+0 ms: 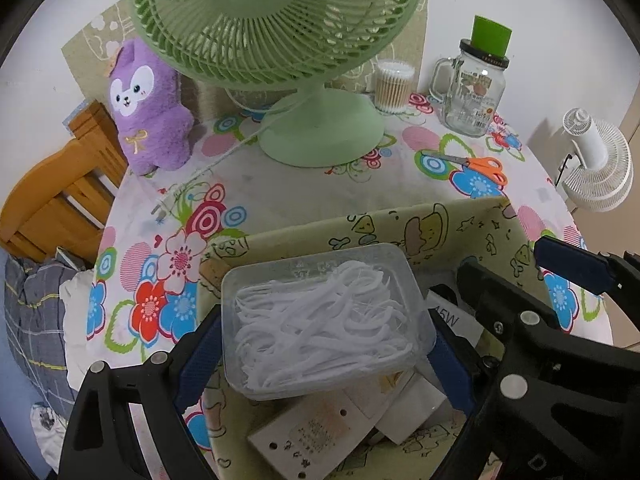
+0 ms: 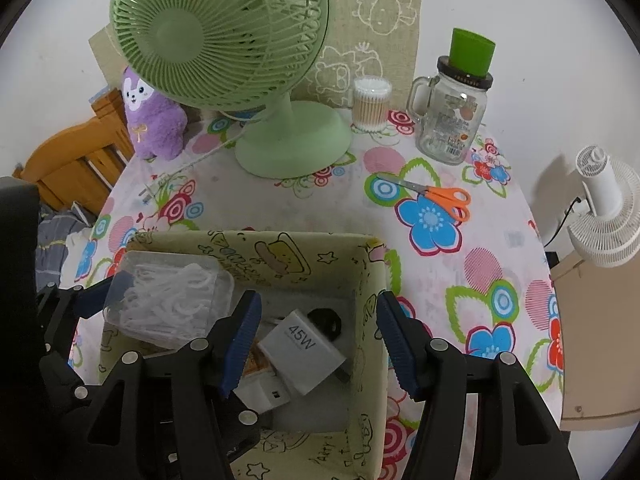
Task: Organize rigid objects
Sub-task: 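Lower the cable box and MINGYI charger into the fabric box, opening both tools, then withdraw both tools up from the fabric box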
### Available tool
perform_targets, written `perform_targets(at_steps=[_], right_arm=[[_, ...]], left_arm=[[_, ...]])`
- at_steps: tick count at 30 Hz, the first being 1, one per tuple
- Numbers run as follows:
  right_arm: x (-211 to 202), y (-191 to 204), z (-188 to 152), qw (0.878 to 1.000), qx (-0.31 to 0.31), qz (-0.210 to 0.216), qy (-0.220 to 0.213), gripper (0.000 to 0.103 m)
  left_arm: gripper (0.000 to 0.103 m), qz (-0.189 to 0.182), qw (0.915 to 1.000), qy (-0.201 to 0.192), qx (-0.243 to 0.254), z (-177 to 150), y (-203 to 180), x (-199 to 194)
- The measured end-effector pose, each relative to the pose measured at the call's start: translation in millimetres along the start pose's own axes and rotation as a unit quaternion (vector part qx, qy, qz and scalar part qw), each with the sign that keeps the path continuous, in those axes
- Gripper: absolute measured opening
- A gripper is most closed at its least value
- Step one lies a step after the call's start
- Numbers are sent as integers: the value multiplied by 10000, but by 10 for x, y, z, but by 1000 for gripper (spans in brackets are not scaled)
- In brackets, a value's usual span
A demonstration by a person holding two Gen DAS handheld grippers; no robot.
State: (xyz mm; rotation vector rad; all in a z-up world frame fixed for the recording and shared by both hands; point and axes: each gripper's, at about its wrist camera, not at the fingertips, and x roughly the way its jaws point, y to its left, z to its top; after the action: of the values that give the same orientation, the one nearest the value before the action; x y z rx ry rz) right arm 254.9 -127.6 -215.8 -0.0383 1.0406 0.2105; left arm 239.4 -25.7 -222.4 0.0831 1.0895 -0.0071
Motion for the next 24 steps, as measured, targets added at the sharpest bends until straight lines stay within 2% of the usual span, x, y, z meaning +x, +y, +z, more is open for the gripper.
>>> perform_targets(at_steps=[11,24], right_arm=[[7,-30,-16,10000,17,-14,72,66],[-253,21,-96,9998,110,22,-157,69]], left_arm=[[100,11,10000,74,55,8,-52,62],[100,68,9998,-135,99,-73,-36,-218]])
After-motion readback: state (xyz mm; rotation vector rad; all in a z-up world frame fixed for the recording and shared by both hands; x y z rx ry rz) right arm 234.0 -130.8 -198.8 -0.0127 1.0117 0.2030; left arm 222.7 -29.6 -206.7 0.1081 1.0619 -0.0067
